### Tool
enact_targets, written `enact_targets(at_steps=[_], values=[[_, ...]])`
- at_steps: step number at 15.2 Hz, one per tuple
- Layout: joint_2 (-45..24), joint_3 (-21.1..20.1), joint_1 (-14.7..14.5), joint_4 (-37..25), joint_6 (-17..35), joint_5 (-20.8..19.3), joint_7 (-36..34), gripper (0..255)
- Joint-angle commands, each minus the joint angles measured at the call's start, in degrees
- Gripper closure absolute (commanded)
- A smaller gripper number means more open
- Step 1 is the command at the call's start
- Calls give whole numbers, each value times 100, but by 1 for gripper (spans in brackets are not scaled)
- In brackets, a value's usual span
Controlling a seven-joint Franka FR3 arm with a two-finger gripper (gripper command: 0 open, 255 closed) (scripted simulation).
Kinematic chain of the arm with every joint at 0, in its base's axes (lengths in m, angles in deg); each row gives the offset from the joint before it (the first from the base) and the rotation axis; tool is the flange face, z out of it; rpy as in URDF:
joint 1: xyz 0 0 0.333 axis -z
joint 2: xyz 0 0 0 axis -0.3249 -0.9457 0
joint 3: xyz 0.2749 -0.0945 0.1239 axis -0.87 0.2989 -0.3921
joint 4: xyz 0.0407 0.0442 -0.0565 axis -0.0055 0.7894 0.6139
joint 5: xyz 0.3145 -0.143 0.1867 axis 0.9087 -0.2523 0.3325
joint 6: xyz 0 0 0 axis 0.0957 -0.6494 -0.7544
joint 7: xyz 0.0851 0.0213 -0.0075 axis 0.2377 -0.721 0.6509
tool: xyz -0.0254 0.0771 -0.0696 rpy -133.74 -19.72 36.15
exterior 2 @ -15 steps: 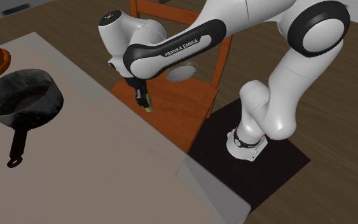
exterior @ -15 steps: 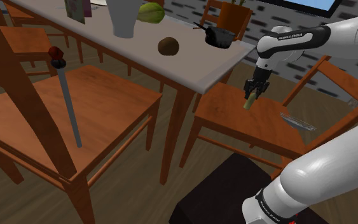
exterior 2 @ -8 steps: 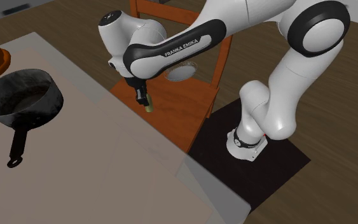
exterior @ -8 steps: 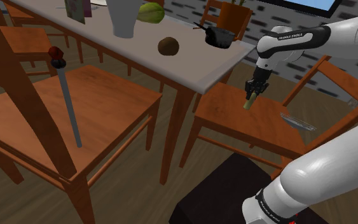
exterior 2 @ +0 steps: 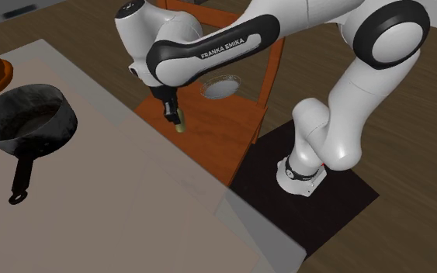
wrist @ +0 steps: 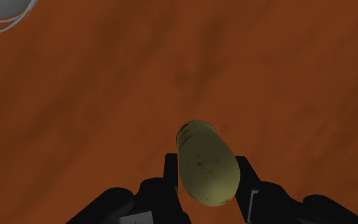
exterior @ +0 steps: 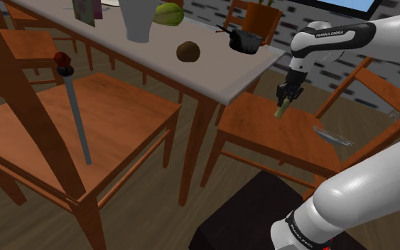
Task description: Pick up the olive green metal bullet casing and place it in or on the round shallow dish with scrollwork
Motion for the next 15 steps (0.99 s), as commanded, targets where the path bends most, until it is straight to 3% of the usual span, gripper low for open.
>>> enact_targets(at_steps=[1, 15], values=[[48, -21, -7, -110, -158, -7, -17, 255], [85, -80, -37, -1153, -1236, 14, 13, 255]])
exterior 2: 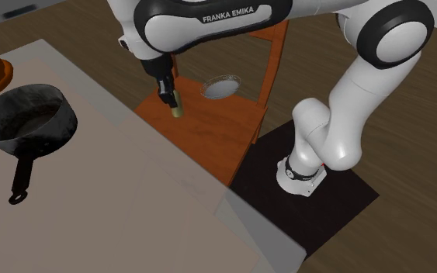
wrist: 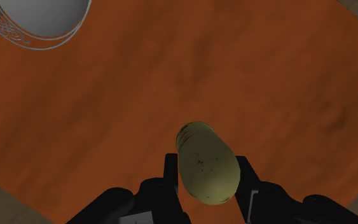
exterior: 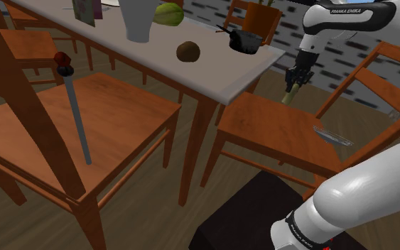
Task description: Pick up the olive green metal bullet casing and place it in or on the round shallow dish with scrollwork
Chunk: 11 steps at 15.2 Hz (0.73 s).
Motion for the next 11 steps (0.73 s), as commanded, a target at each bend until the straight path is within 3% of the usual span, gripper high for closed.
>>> enact_targets(at_steps=[1, 3, 11], values=[[-17, -12, -10, -180, -166, 12, -2, 255], [-25, -15, -12, -266, -245, 16, 4, 255], [879, 389, 416, 332, -410, -542, 705, 255]])
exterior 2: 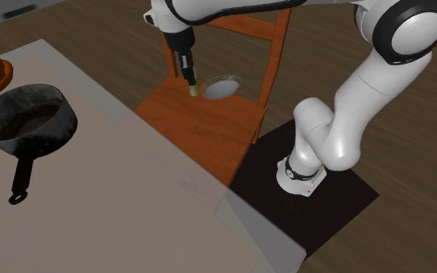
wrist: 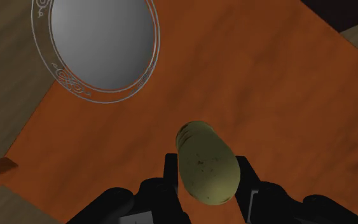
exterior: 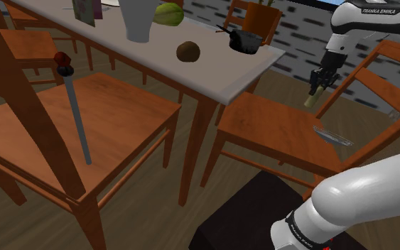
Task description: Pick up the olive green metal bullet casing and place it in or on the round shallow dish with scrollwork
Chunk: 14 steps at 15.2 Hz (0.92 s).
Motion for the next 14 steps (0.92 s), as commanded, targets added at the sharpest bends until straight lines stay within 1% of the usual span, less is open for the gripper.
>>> enact_targets(at_steps=[1, 6, 11, 14], values=[[229, 106, 115, 123, -65, -154, 193, 255], [618, 430, 389, 250, -204, -508, 728, 255], [870, 810, 644, 220, -331, -847, 1331, 255], [861, 717, 845, 489, -83, -812, 1365, 255]])
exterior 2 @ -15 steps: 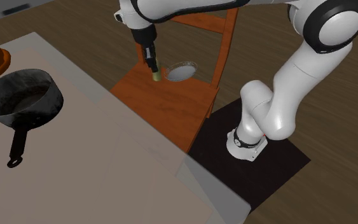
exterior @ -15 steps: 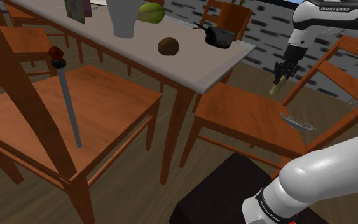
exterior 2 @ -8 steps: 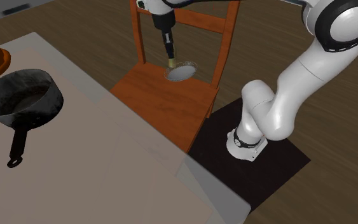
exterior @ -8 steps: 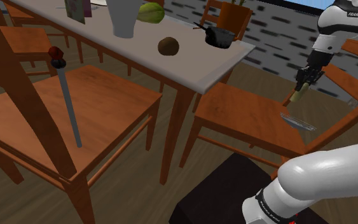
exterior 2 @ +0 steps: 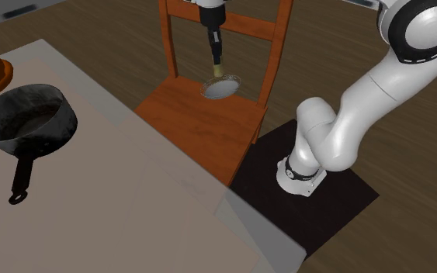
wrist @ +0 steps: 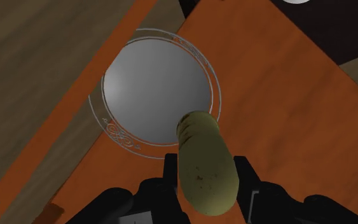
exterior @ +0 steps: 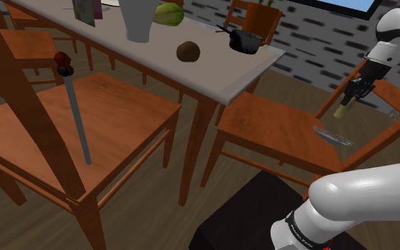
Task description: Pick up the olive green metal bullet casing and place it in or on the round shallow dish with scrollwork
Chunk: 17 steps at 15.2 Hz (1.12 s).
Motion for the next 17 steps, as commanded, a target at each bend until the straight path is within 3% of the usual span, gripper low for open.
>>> enact_targets(at_steps=[1, 6, 14, 17], values=[[19, -28, 209, 223, 84, -601, 2, 255], [-35, -207, 570, 642, 504, -525, 80, 255], [-48, -87, 614, 1264, 1140, -605, 19, 255], [-49, -93, 622, 1265, 1141, -601, 23, 255]])
